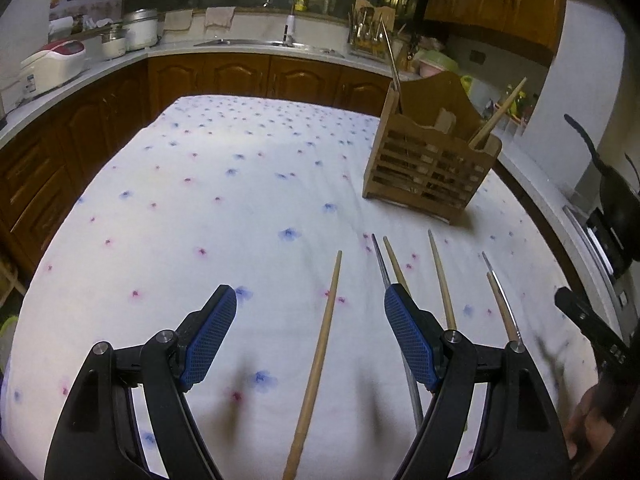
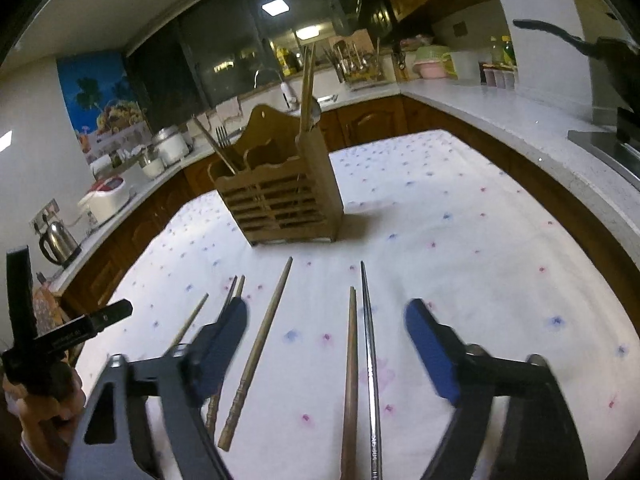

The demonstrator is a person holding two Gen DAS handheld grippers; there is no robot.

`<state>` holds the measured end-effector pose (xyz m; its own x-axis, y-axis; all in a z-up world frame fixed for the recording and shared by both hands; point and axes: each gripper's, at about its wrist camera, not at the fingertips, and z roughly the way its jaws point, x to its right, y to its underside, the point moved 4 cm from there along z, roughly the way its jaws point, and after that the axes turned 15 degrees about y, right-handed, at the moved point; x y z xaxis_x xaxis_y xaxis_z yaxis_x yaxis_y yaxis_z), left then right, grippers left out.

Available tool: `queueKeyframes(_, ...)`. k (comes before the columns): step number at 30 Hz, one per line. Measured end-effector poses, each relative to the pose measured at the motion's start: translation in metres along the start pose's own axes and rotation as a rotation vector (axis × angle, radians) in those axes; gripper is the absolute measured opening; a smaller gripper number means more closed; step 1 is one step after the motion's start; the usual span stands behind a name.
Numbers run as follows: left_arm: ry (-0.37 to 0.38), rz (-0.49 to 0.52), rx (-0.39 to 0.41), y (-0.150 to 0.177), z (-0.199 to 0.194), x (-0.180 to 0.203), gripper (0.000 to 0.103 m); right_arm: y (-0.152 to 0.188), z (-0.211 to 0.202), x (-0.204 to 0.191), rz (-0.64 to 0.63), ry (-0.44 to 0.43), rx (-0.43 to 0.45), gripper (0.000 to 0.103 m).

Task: Organize utensils
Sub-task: 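Move both tools back down to the remaining chopsticks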

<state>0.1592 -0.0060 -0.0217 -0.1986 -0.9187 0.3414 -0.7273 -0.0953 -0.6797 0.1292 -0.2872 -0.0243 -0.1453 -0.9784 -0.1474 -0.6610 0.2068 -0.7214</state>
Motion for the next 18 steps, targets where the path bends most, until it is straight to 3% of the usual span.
queueKeyframes(3,0.003,0.006,-0.022,0.001,0.006,0.001,0.074,0.003,0.007,-0.002,-0.019,0.006,-0.030,0.055)
queueKeyframes(10,-0.001,0.029,-0.118,0.005,0.035,0.002,0.058,0.011,0.033,-0.013,-0.080,-0.010,-0.136,0.035)
queueKeyframes(18,-0.004,0.044,-0.198,0.000,0.066,-0.006,0.049,0.014,0.068,-0.017,-0.141,0.027,-0.217,0.028)
